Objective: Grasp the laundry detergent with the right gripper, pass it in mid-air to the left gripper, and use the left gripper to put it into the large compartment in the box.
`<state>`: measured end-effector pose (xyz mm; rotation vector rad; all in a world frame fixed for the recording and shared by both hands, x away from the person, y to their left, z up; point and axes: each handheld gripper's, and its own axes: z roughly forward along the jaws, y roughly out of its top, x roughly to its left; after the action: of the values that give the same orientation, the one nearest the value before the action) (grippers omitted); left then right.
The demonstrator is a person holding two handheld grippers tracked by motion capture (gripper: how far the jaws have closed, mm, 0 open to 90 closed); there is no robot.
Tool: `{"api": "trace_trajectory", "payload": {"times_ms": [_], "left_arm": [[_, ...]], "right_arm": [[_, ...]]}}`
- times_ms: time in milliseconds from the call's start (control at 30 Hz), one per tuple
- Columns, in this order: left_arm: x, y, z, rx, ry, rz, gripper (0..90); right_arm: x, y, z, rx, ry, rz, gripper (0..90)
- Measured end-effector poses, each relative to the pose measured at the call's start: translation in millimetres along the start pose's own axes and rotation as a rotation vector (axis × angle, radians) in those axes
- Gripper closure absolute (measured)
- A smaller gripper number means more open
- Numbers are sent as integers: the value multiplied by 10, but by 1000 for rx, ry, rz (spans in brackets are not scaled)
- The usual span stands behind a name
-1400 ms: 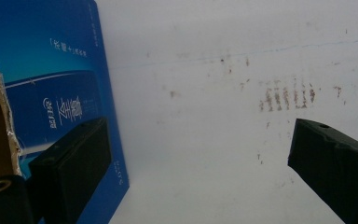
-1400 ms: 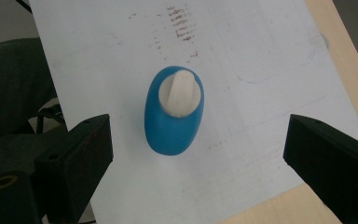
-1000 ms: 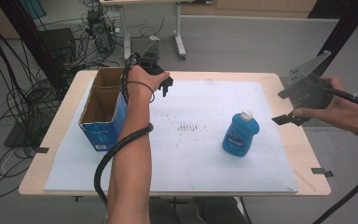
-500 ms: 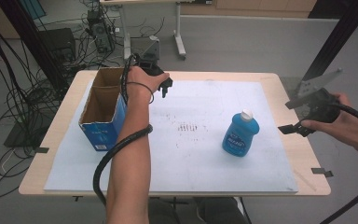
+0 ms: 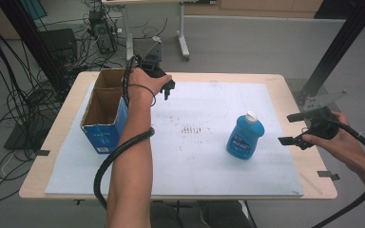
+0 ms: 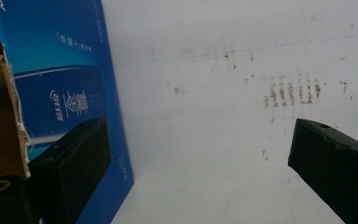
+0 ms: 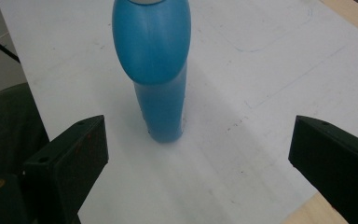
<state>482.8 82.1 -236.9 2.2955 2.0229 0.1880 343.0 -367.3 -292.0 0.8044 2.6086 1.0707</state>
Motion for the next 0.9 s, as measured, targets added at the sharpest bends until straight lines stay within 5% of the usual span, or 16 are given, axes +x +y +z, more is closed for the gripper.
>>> {"api": "trace_trajectory", "payload": {"times_ms": [367, 900], "left_arm": [[-5, -21, 0, -1, -3, -1, 62], [26, -65, 13, -6, 0, -3, 62]], "right_arm": [[38, -218, 190, -118, 0, 54, 40], [155, -374, 514, -229, -31, 65, 30]]}}
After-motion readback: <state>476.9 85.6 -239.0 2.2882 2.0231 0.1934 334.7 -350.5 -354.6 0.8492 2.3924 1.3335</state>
